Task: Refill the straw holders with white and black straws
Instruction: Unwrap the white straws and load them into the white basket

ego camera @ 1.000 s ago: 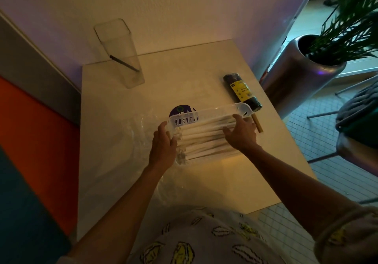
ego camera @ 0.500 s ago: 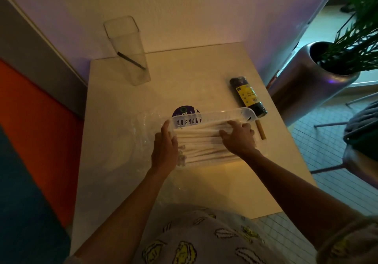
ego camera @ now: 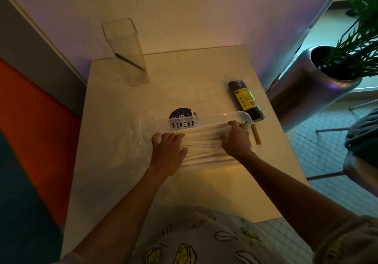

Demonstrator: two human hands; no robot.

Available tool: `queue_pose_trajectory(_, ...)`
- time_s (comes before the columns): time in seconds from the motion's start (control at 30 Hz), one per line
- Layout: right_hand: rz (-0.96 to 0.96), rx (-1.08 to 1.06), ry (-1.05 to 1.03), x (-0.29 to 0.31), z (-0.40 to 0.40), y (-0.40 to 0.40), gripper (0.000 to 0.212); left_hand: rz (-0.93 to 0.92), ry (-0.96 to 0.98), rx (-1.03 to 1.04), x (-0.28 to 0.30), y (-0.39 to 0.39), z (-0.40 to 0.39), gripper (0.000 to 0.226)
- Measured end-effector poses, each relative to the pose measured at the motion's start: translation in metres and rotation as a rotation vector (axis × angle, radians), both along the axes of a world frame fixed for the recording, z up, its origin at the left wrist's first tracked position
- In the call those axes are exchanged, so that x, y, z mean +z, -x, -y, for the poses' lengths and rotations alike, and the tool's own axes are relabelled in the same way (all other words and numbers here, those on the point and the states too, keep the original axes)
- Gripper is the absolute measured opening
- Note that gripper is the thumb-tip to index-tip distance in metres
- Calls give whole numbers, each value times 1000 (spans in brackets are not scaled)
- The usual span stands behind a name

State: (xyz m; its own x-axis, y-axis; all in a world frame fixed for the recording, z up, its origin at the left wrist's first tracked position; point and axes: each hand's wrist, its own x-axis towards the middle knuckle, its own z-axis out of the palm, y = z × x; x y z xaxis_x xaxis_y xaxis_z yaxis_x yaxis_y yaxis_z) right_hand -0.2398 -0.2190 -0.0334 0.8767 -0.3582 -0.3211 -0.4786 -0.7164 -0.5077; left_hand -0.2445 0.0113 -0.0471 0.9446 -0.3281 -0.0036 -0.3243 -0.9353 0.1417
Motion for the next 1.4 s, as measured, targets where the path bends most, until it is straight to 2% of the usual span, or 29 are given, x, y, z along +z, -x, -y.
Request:
queue_pose_trajectory(0.13, 25, -116, -190, -2, -1, -10, 68, 42, 81, -8, -1, 2, 0, 36)
queue_pose_trajectory(0.33, 70, -208, -319, -6, -1, -15, 63, -11, 122, 44, 0, 2, 0, 65)
queue_pose_trajectory(0.5, 100, -309, -433, -6, 6, -15, 55, -55, 153, 86, -2, 2, 0, 72)
queue_pose_trajectory(0.73, -14, -235, -355, -7, 5, -19, 53, -68, 183, 79, 0, 1, 1, 65)
queue_pose_trajectory(0.8, 0, -204, -334, -6, 6, -18, 46, -71, 161, 68, 1, 1, 0, 63)
queue_pose_trajectory(0.93, -23, -79, -267, -6, 14, -16, 38, -21, 126, 28, -6, 0, -2, 41)
queue_pose_trajectory(1.03, -98, 25, -188, -4, 14, -14, 57, 3, 188, 62, -13, -1, -3, 23)
queue_pose_trajectory(1.13, -121, 66, -122, 3, 9, -9, 77, -16, 219, 106, -10, -1, 0, 18)
queue_pose_trajectory(1.23, -133, 46, -39, 7, 9, -3, 81, -23, 211, 119, -6, 0, 2, 14)
queue_pose_trajectory(1.3, -135, 1, 4, 9, 10, -2, 72, -21, 211, 121, -5, 0, 3, 13)
queue_pose_trajectory(1.4, -115, -64, -152, 16, 7, 1, 30, -2, 212, 128, -5, 1, 3, 14)
